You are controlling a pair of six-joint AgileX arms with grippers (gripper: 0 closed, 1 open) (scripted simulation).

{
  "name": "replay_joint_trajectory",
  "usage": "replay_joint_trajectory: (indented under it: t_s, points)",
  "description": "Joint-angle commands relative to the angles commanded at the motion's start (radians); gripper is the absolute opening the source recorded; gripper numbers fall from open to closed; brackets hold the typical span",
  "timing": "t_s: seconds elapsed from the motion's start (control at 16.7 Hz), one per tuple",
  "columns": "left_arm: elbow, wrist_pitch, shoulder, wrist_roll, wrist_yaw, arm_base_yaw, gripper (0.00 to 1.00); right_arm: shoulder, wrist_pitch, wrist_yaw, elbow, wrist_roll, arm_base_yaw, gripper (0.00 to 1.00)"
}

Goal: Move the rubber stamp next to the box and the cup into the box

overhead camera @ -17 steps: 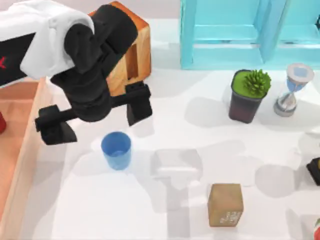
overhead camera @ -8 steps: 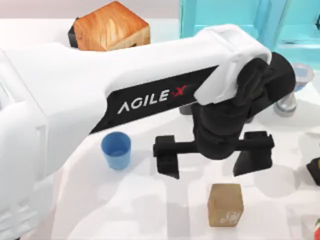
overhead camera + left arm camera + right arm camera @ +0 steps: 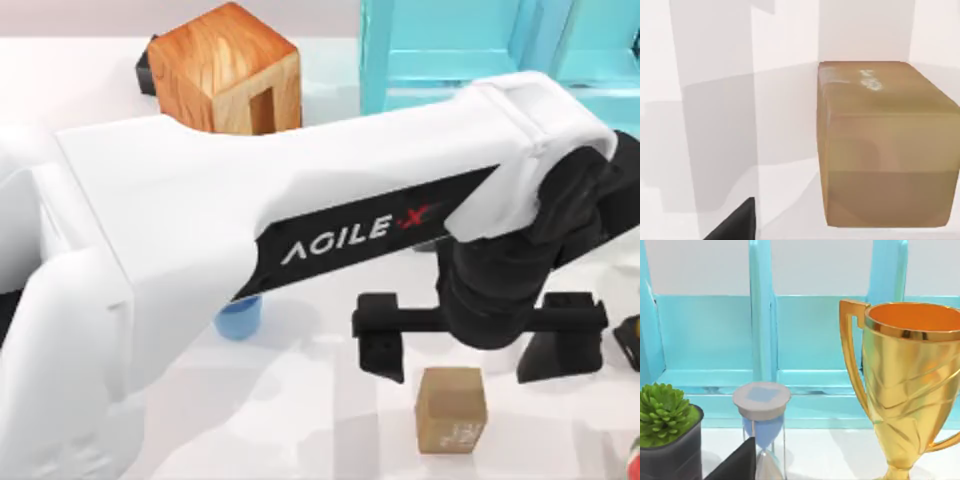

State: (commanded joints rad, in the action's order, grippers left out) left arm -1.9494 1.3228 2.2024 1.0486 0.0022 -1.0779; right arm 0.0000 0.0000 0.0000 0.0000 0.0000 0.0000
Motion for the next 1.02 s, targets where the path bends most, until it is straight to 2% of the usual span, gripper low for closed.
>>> replay_joint_trajectory:
  t_s: [0.24, 0.66, 0.96, 1.02]
  points:
    - [0.034, -0.041, 0.009, 0.003, 0.000, -0.003, 1.00, 0.000, 0.000, 0.000, 0.000, 0.000, 0.000, 1.00]
    - [0.223, -0.275, 0.051, 0.000, 0.001, -0.001, 1.00, 0.000, 0.000, 0.000, 0.000, 0.000, 0.000, 1.00]
    - [0.235, -0.287, 0.052, -0.003, 0.000, 0.002, 1.00, 0.000, 0.000, 0.000, 0.000, 0.000, 0.000, 1.00]
    - [0.235, -0.287, 0.052, -0.003, 0.000, 0.002, 0.92, 0.000, 0.000, 0.000, 0.000, 0.000, 0.000, 1.00]
